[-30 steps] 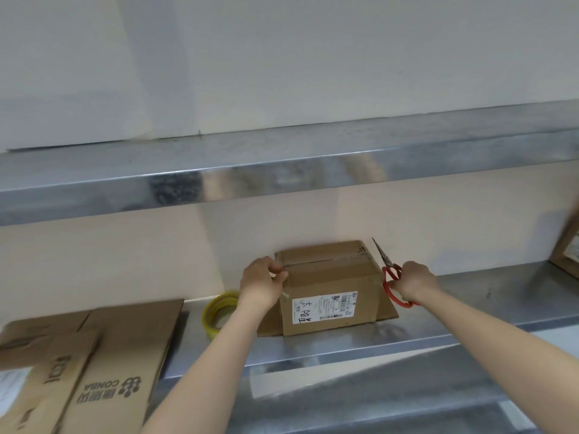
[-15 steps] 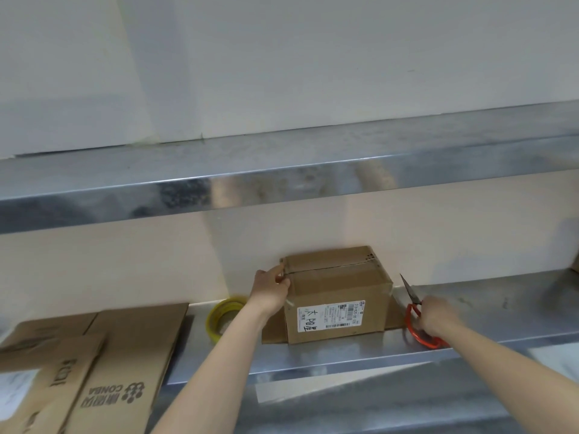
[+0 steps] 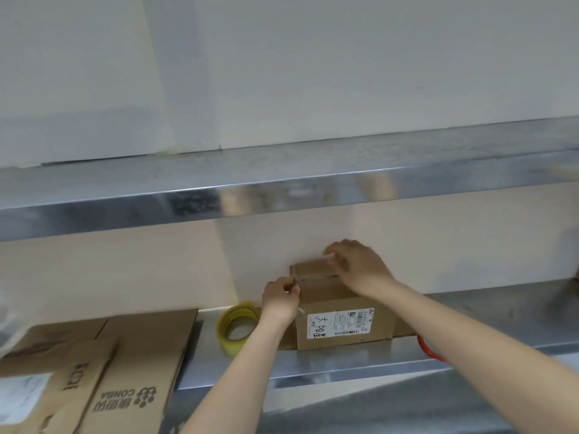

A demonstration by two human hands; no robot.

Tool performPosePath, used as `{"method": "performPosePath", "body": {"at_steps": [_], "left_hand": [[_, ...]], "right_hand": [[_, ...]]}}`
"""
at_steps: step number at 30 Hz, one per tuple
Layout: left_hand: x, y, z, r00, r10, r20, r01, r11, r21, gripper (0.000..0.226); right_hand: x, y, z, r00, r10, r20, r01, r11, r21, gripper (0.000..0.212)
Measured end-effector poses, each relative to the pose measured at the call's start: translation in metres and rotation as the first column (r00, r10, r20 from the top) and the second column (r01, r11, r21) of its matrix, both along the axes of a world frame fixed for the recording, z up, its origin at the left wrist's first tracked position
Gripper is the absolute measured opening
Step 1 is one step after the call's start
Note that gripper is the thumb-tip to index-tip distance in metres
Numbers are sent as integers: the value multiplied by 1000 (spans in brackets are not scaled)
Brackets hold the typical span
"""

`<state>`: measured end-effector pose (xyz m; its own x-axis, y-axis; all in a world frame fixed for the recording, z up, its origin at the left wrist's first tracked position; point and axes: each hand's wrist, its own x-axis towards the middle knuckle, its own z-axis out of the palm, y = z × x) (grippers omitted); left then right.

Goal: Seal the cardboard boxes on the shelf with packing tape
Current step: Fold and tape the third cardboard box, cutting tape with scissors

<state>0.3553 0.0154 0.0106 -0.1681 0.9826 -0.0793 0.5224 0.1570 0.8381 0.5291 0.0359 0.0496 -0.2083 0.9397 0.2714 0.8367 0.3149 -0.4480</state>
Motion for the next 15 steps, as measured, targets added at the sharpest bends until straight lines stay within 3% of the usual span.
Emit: {"method": "performPosePath", "body": {"at_steps": [6, 9, 12, 15], "left_hand": [[-2, -7, -4, 997, 27, 72, -30, 999, 36, 24], [-2, -7, -7, 964, 90, 249, -95, 996, 5, 19], [-2, -7, -12, 933, 151, 327, -155, 988, -14, 11], [-2, -10, -13, 948, 167, 270, -173, 985, -2, 22]], "right_hand": [[-47, 25, -17, 997, 38, 70, -9, 926, -377, 68], [-48, 31, -13, 997, 54, 62, -20, 888, -459, 58], [-53, 31, -17, 998, -34, 50, 52, 904, -425, 51], [-65, 29, -24, 989, -123, 86, 143, 941, -306, 41]]}}
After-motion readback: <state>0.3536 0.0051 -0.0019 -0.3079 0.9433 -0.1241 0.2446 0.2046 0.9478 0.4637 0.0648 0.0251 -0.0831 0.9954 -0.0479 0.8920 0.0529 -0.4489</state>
